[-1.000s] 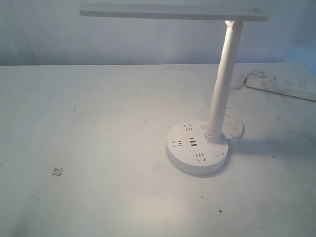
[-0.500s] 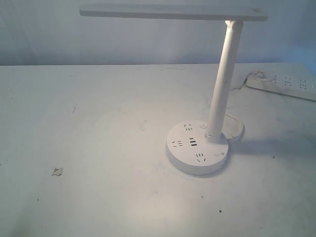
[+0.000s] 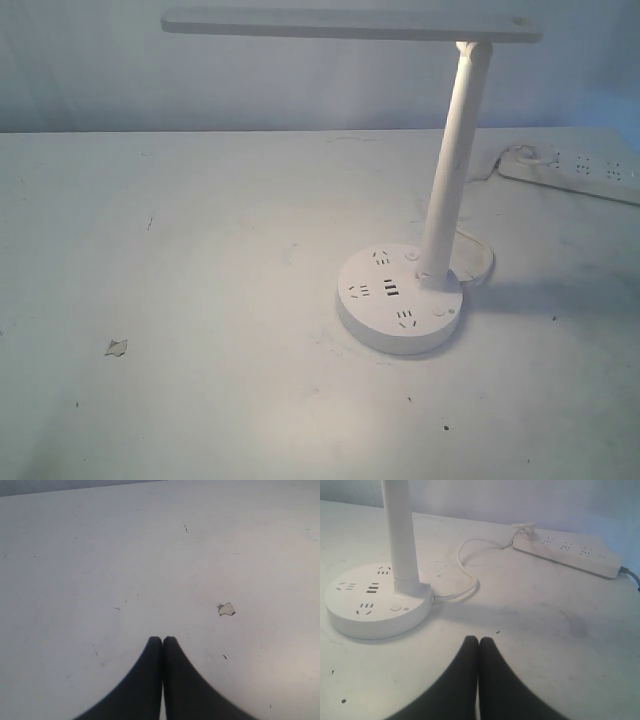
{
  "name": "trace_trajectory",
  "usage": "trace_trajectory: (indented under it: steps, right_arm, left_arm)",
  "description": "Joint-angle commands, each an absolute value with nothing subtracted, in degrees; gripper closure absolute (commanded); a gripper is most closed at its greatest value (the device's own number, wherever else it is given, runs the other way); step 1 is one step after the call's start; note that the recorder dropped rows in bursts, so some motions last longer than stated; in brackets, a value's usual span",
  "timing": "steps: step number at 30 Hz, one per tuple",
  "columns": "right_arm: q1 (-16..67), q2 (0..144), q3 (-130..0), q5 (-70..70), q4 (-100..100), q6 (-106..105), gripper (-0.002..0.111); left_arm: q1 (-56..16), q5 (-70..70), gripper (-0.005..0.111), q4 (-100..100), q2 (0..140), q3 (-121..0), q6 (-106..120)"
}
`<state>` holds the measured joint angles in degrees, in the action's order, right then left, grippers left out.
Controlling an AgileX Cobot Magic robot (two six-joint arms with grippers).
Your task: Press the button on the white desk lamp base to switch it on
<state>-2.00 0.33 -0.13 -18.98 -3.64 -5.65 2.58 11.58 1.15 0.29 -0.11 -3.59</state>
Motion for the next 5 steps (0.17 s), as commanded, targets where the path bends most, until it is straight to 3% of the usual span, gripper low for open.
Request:
trace_trajectory:
  steps: [1,5]
  right_arm:
    - [-1.8,0.0,0.0,-18.3,-3.6,-5.5,0.108]
    - [-1.8,0.0,0.0,-18.3,-3.6,-5.5,0.108]
  left_arm:
    - [2.7,11.5,0.107,0.9,0.6,0.0,-3.6]
    - [2.7,11.5,0.107,0.9,0.6,0.0,-3.6]
